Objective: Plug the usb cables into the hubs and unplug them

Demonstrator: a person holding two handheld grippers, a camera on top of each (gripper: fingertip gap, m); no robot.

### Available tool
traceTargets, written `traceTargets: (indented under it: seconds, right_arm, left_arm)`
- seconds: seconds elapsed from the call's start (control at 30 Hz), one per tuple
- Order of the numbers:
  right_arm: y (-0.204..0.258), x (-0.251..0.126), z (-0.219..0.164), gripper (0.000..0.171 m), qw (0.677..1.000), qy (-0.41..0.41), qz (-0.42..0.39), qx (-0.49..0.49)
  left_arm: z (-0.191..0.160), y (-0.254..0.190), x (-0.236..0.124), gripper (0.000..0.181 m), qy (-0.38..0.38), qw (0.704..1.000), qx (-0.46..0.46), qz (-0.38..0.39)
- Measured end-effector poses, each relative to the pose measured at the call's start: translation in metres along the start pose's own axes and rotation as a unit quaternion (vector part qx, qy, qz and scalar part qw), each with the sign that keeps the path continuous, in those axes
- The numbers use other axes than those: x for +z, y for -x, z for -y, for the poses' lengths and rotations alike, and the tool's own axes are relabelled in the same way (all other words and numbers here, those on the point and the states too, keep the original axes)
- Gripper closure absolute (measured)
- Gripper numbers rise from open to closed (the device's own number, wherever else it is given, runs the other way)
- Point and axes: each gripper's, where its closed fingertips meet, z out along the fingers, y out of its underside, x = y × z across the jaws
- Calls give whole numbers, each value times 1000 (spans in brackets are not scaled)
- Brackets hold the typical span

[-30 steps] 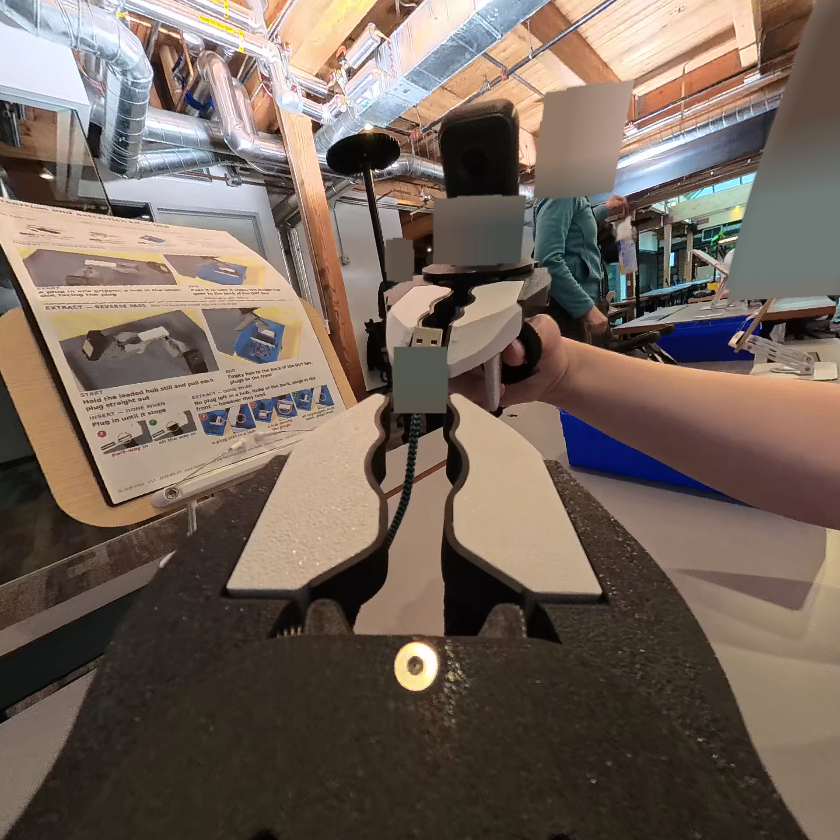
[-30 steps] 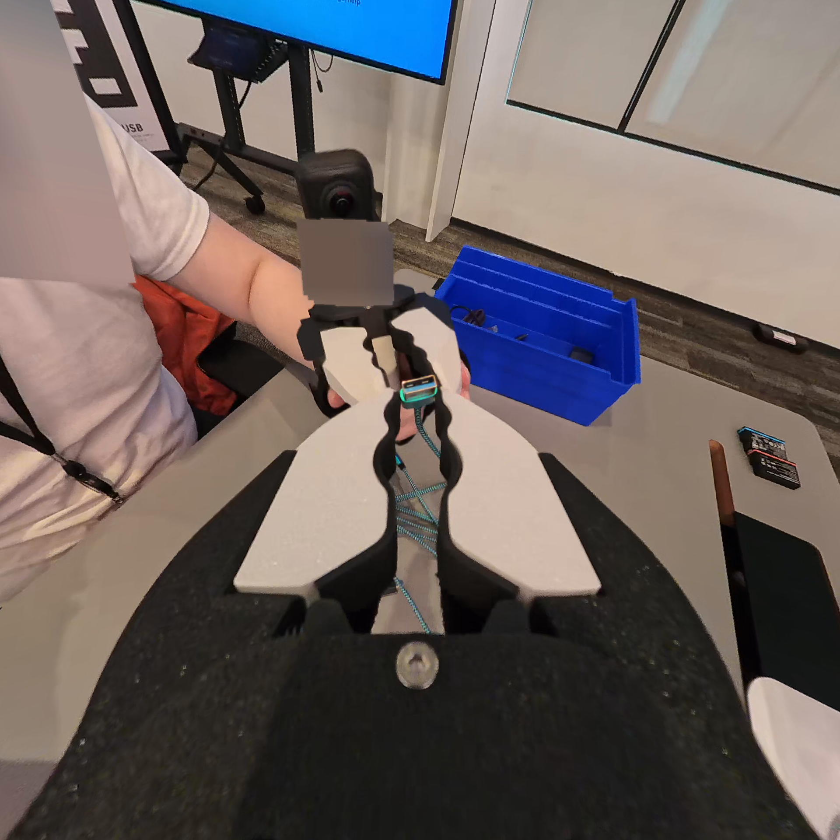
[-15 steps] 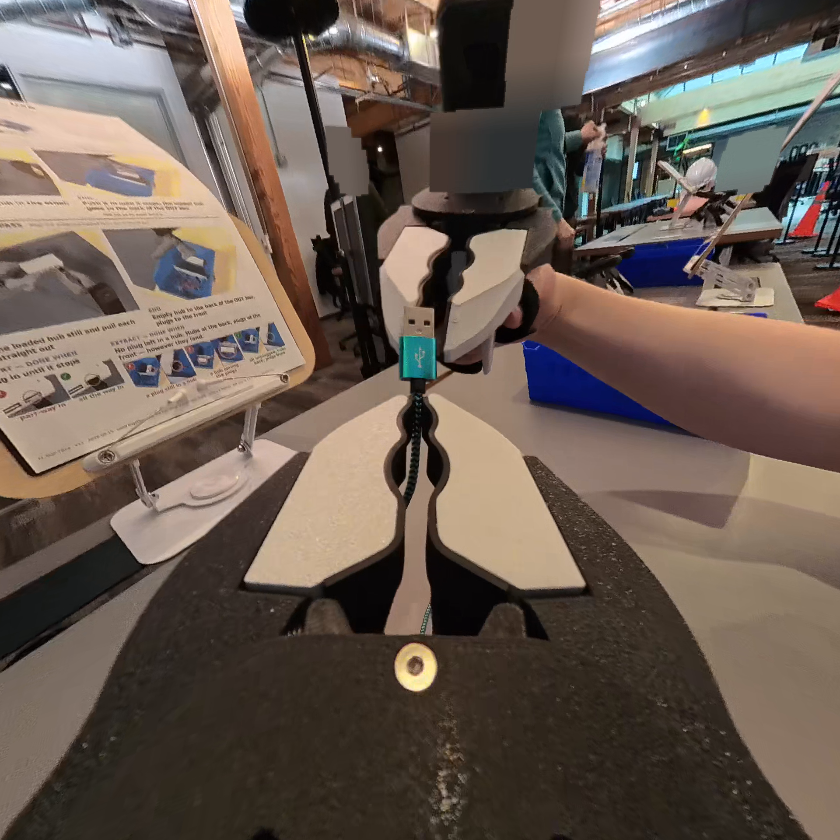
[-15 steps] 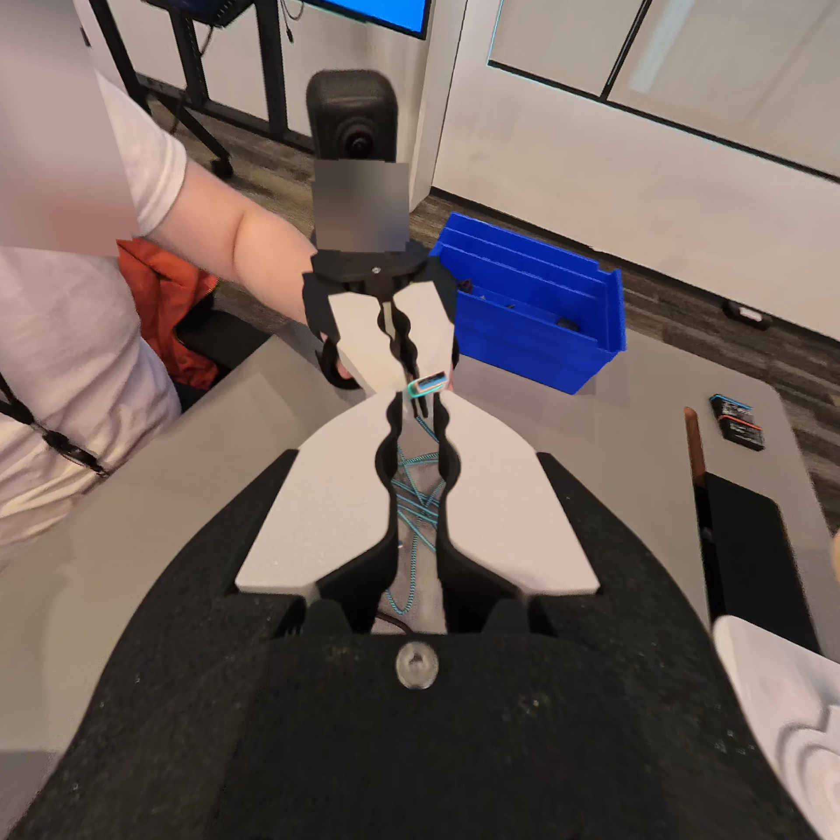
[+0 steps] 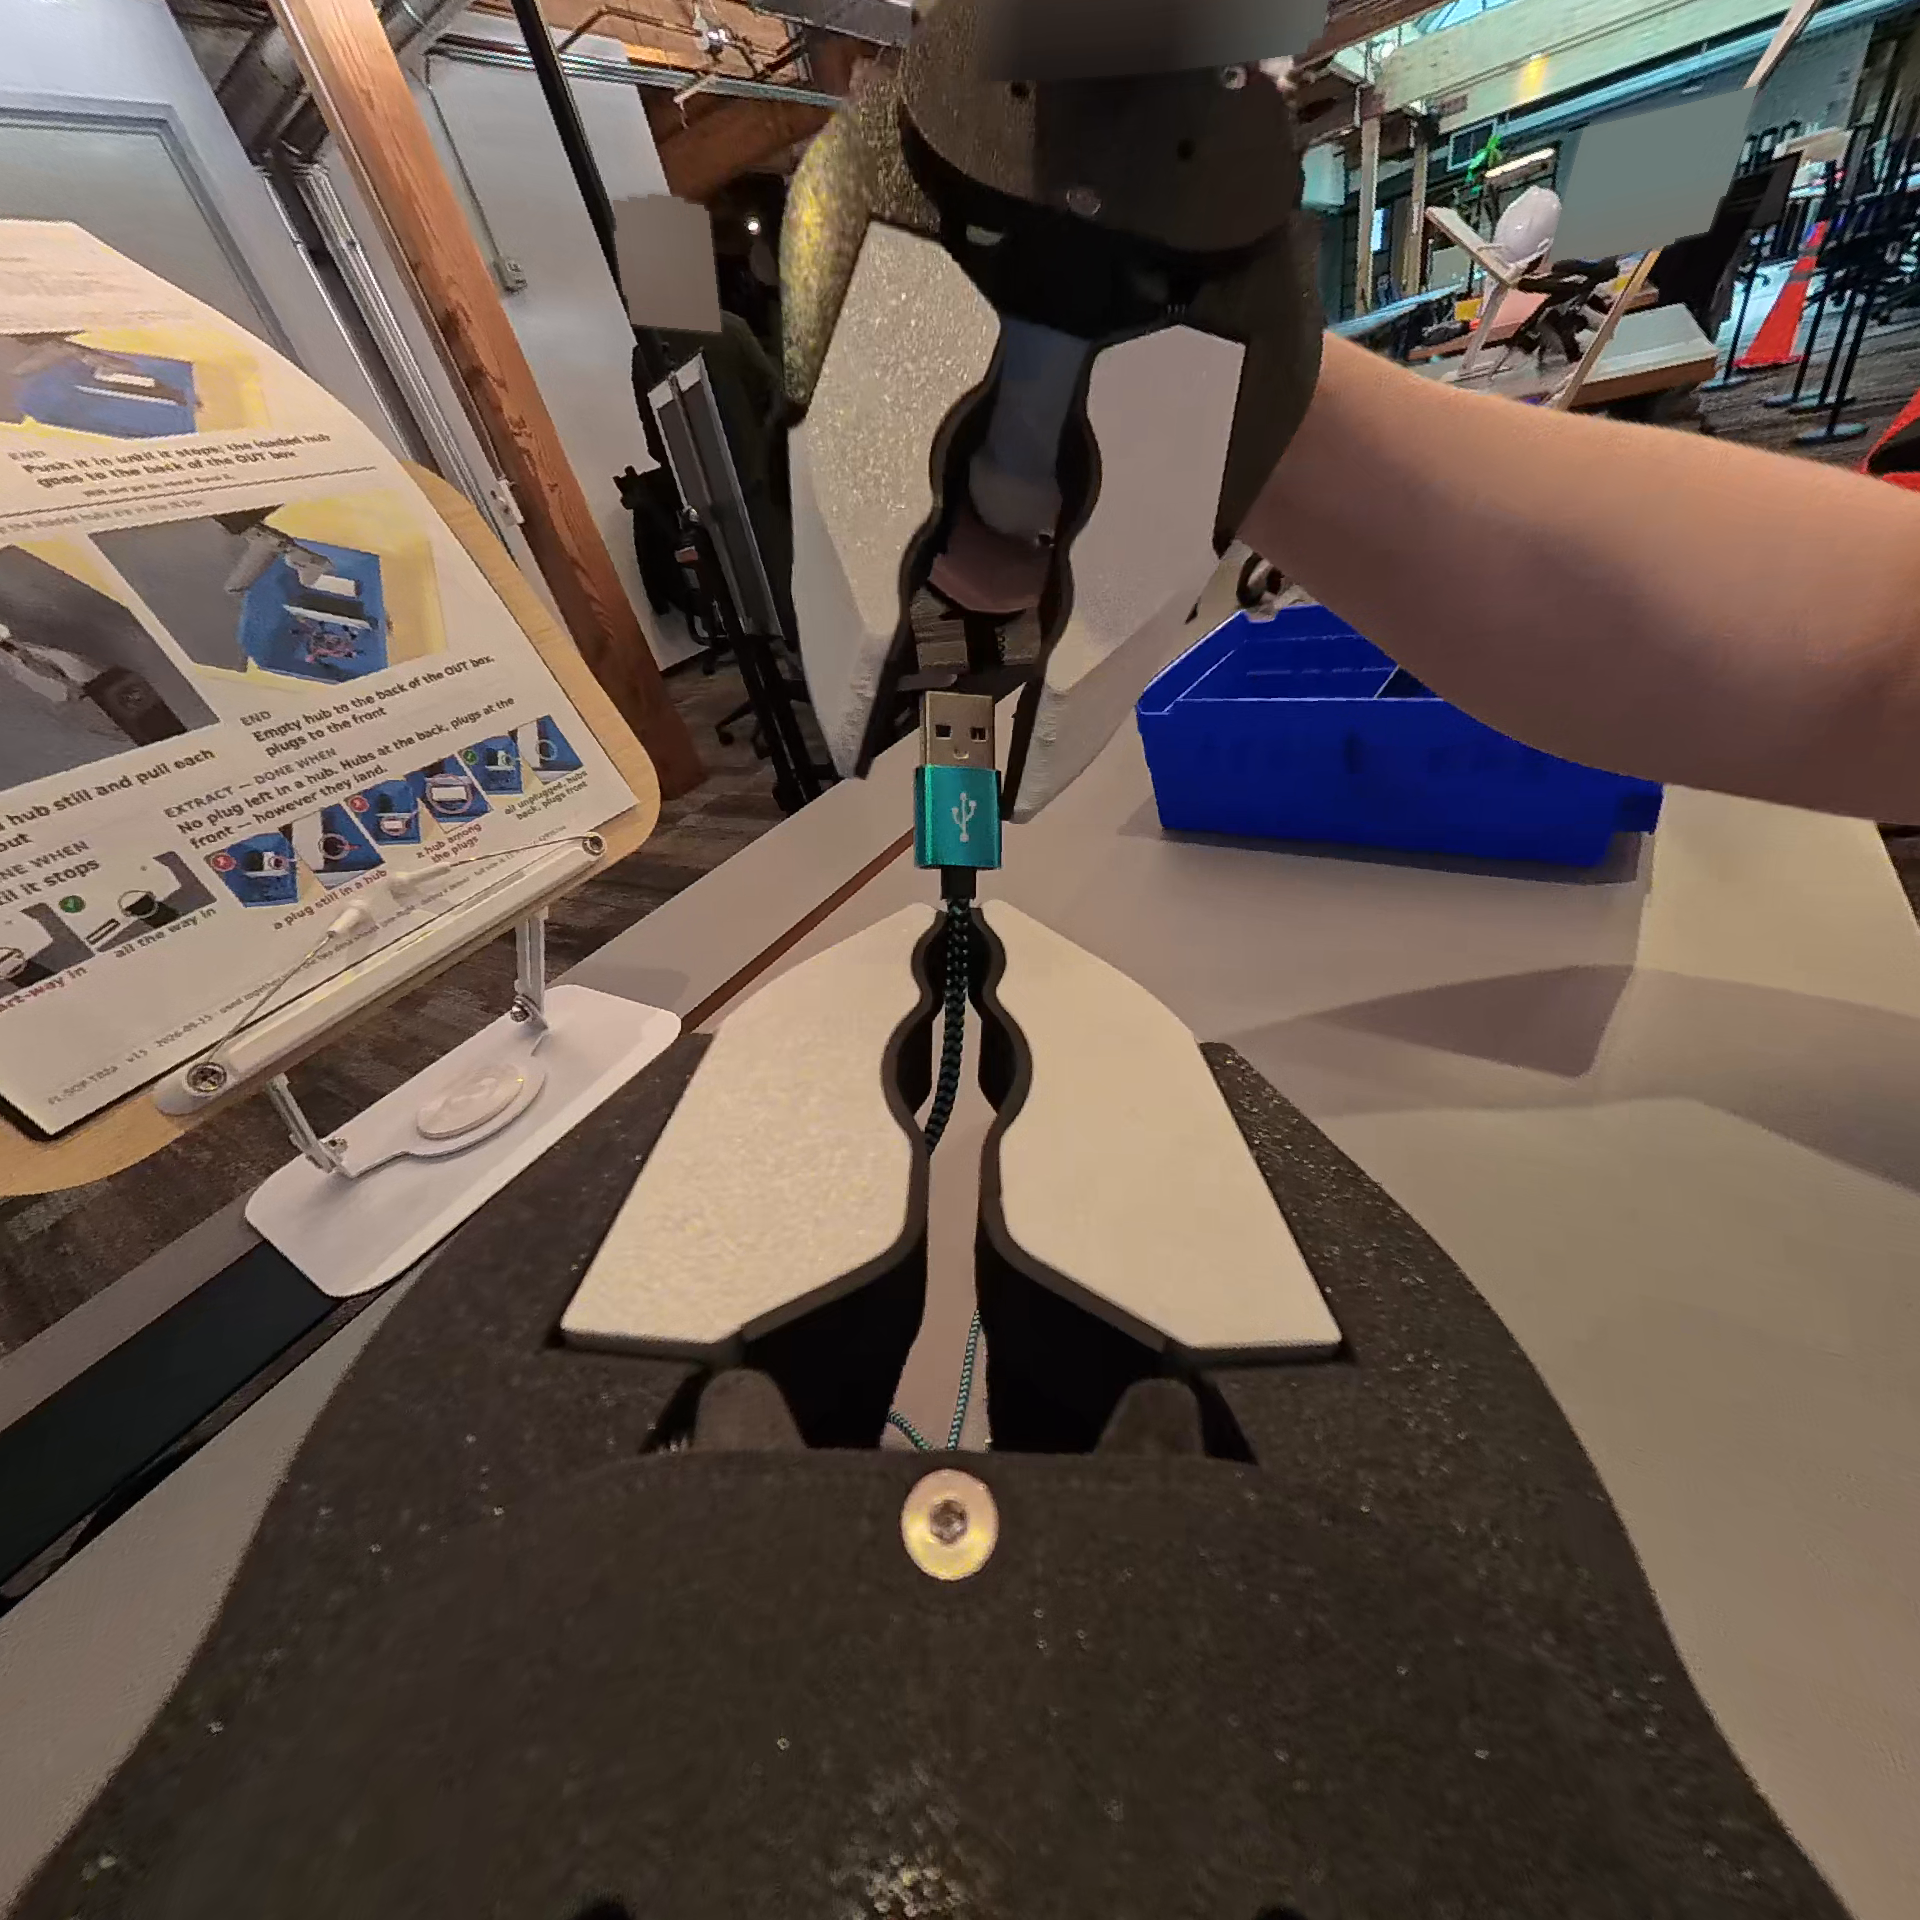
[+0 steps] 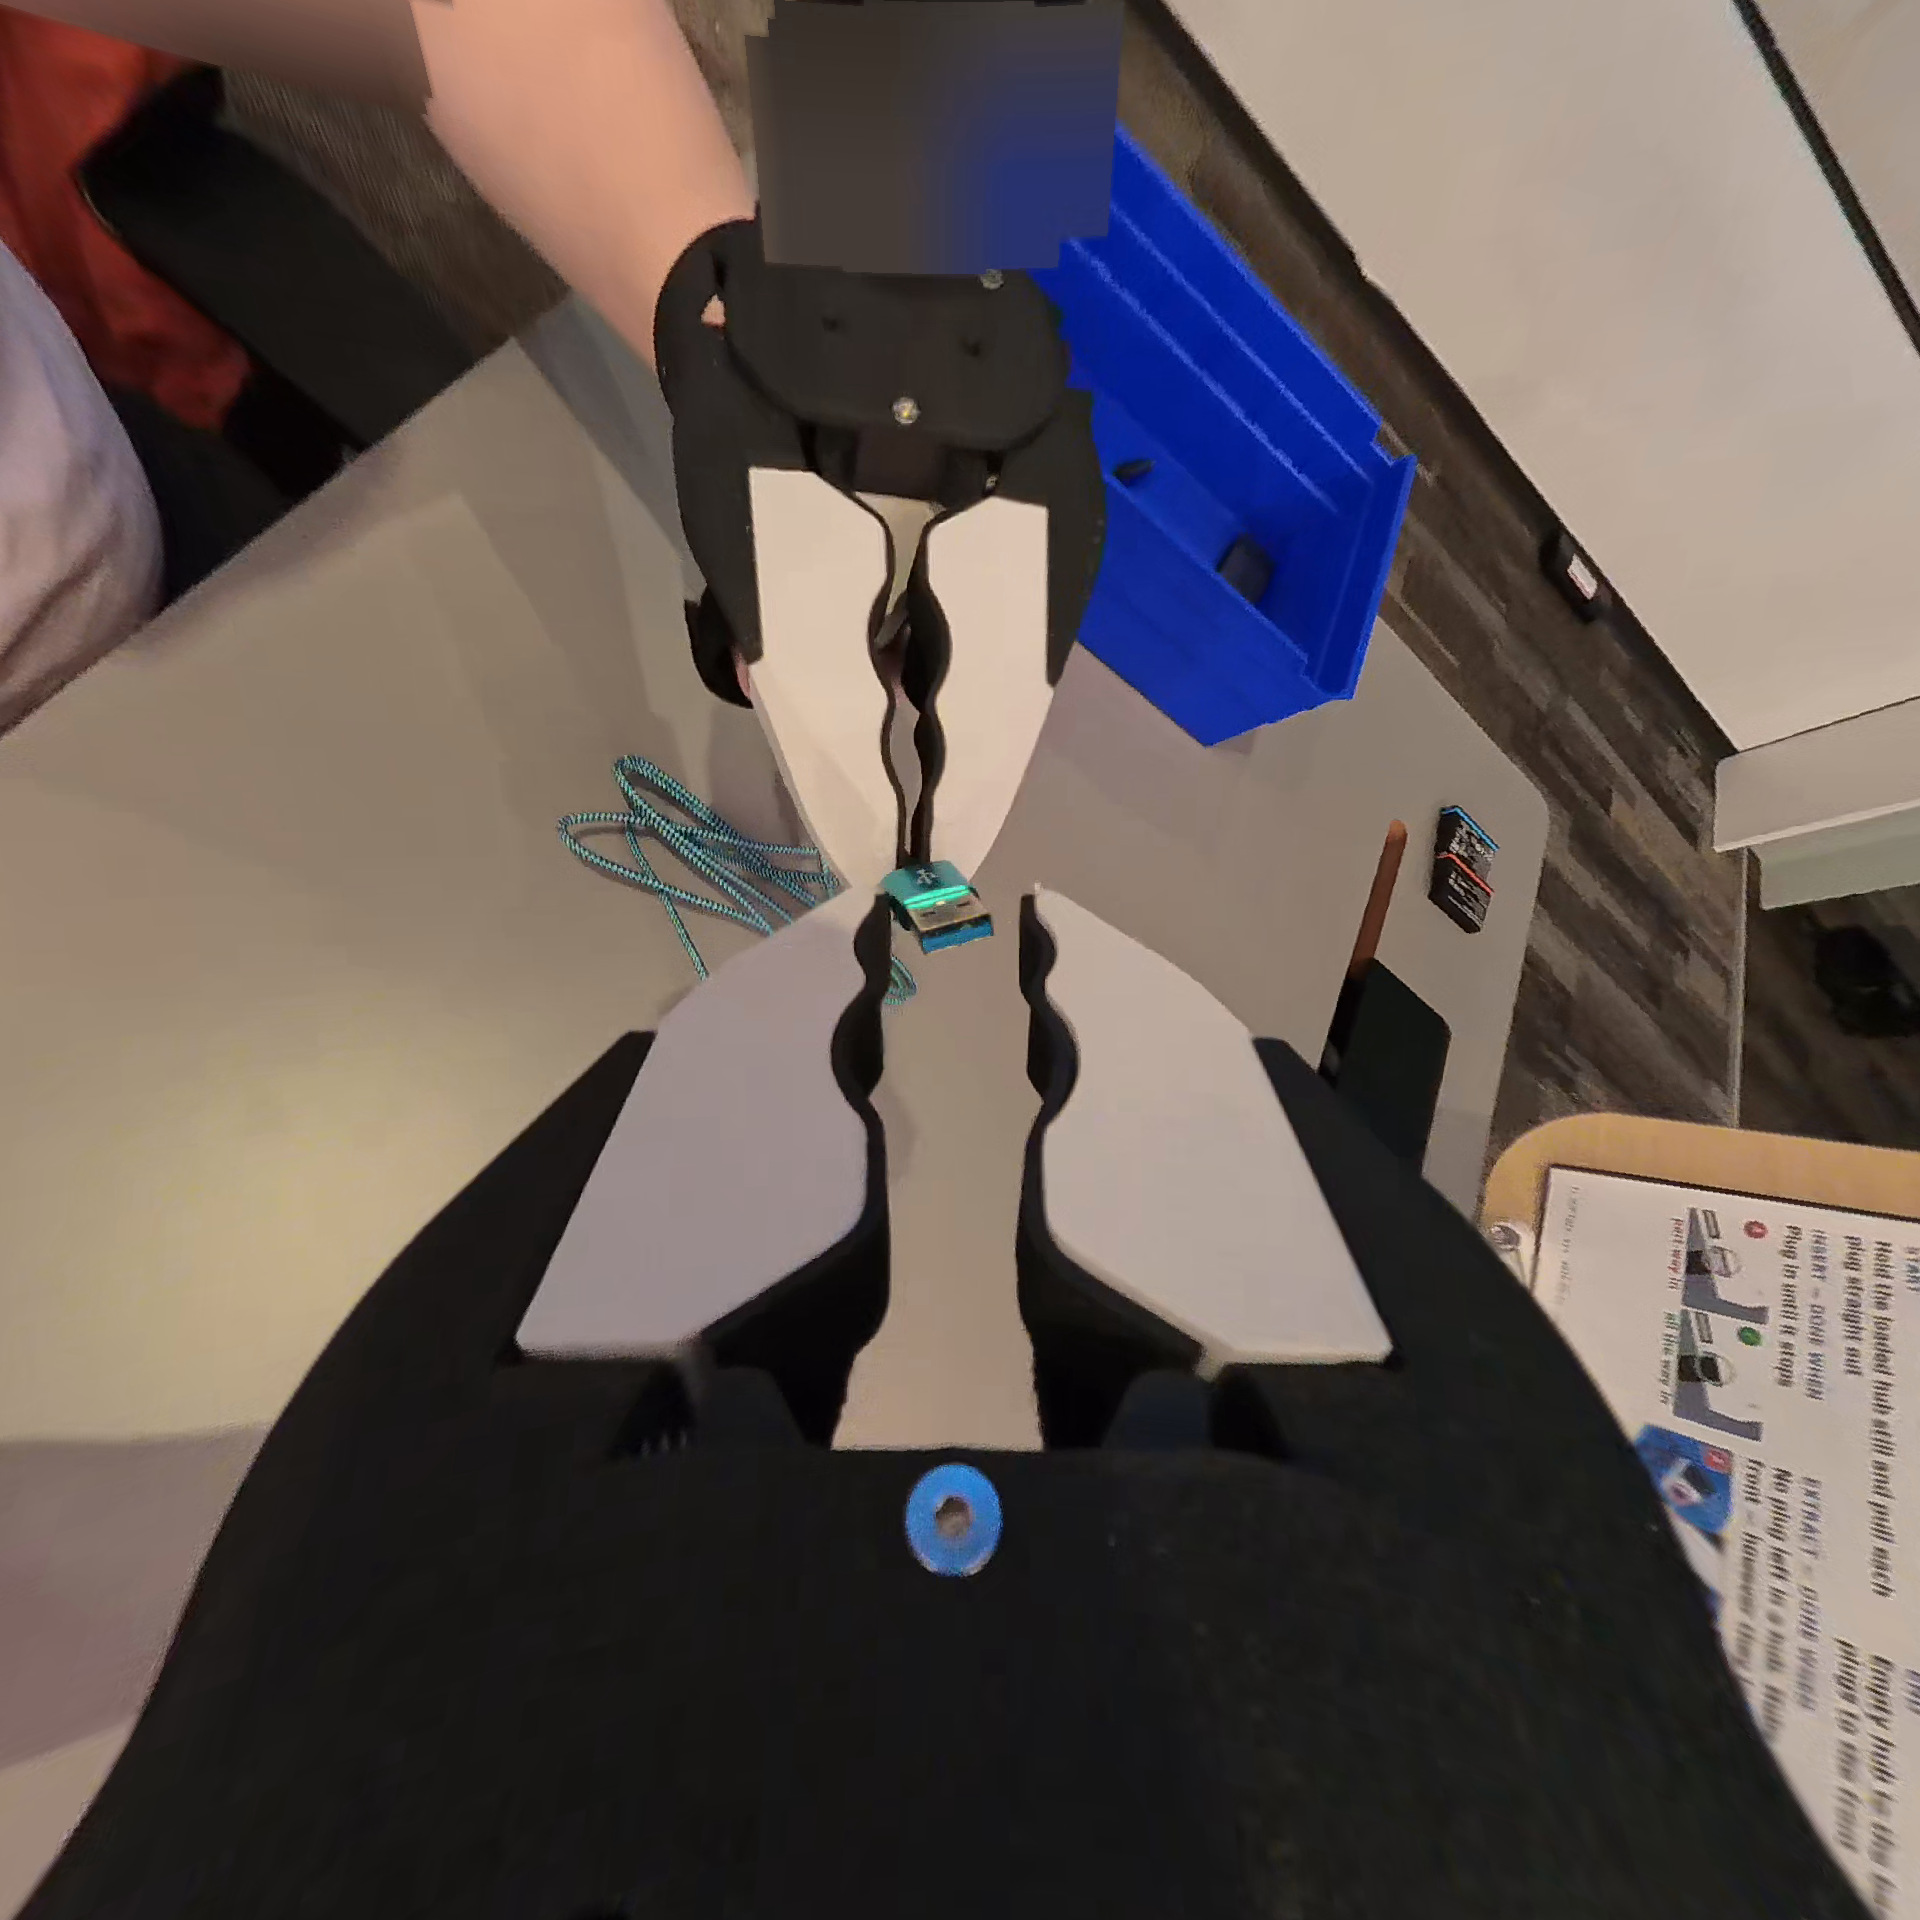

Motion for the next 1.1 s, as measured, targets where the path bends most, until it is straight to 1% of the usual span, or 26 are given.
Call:
traceTargets:
  seconds: [0.1, 0.2, 0.3, 0.47, 0.53, 0.6, 0.63, 0.77, 0.83, 1.1]
  right_arm:
    - [4, 0, 2, 153, 1000, 19, 9, -20]
    - [6, 0, 2, 153, 999, 32, 14, -25]
    - [7, -2, 3, 155, 999, 34, 24, -11]
    - [7, -9, 10, 156, 999, -21, 18, 21]
    - [7, -13, 14, 157, 998, -55, 13, 33]
    - [8, -15, 13, 157, 996, -78, 7, 44]
    - [7, -16, 11, 157, 995, -87, 4, 49]
    - [6, -24, 16, 157, 987, -151, -12, 62]
    - [7, -26, 19, 157, 983, -173, -12, 65]
    - [11, -29, 25, 157, 972, -225, -13, 68]
  left_arm:
    - [1, -2, -1, 179, 0, 1000, -5, -7]
    - [1, -4, -1, 179, 2, 1000, -8, -15]
    - [2, -5, -1, 179, -5, 1000, -9, -19]
    - [17, -1, -5, 169, -74, 997, 10, 18]
    - [24, -3, -6, 170, -105, 994, 28, 26]
    - [27, -6, -5, 169, -121, 991, 39, 29]
    - [29, -4, -4, 165, -128, 990, 39, 39]
    - [40, -10, -4, 166, -165, 985, 33, 26]
    - [45, -10, -3, 164, -175, 983, 38, 32]
    - [56, -18, 0, 165, -200, 979, 40, 11]
